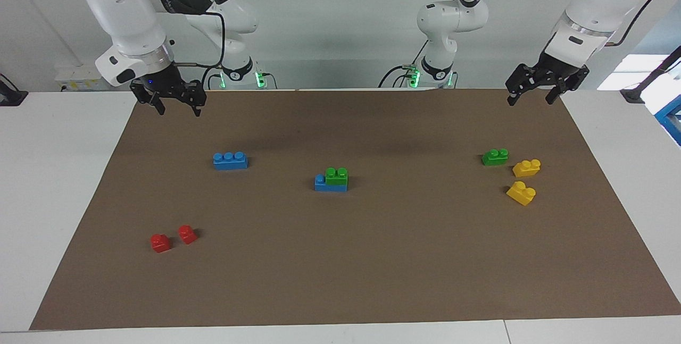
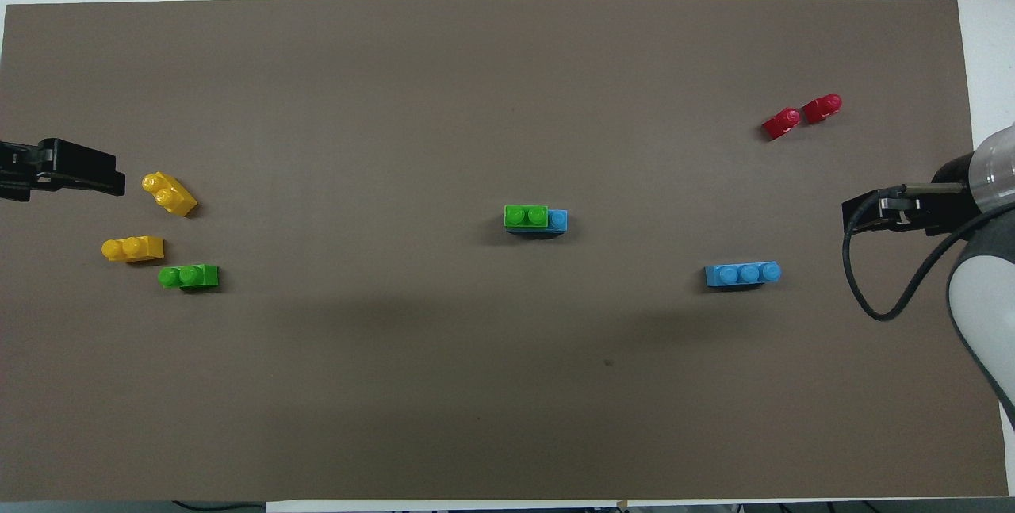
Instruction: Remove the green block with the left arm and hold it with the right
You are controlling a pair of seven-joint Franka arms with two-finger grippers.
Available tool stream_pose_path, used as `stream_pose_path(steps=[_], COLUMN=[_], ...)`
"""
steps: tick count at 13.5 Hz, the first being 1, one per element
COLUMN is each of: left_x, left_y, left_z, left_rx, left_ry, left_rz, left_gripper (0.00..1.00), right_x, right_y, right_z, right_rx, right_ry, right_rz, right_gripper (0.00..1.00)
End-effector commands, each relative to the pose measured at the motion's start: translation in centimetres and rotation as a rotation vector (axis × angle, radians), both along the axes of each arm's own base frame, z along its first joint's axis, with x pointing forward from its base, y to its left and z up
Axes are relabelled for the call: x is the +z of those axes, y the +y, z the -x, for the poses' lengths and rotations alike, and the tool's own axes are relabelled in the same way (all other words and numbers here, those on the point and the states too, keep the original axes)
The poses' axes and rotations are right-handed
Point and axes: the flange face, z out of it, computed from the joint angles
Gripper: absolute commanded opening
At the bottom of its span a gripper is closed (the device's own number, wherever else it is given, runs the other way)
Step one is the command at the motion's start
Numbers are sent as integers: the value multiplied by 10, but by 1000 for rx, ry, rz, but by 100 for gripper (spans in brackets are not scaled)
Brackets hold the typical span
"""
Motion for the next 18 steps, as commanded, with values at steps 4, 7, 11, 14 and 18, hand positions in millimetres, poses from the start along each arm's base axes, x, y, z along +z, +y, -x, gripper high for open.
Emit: stream_pose_path(steps=[4,7,11,14,18], left_x=[1,-1,-11,-26,-51], left_y=[2,2,-6,-56,-140], left_z=[8,8,13,27,54], left_rx=[-14,-11,67,373,885], left_ry=[-15,-12,-3,-24,-69], left_rz=[9,9,6,13,78], left_gripper=[100,100,100,100,100], right_x=[-18,-19,-40,-49,-56], right_y=[6,15,31,37,48], right_z=[16,16,20,19,20], right_rx=[-46,-63,-190,-327,-380], right_ry=[-72,-79,-57,-57,-38], right_rz=[0,-1,-38,-110,-133], right_gripper=[89,89,89,89,89])
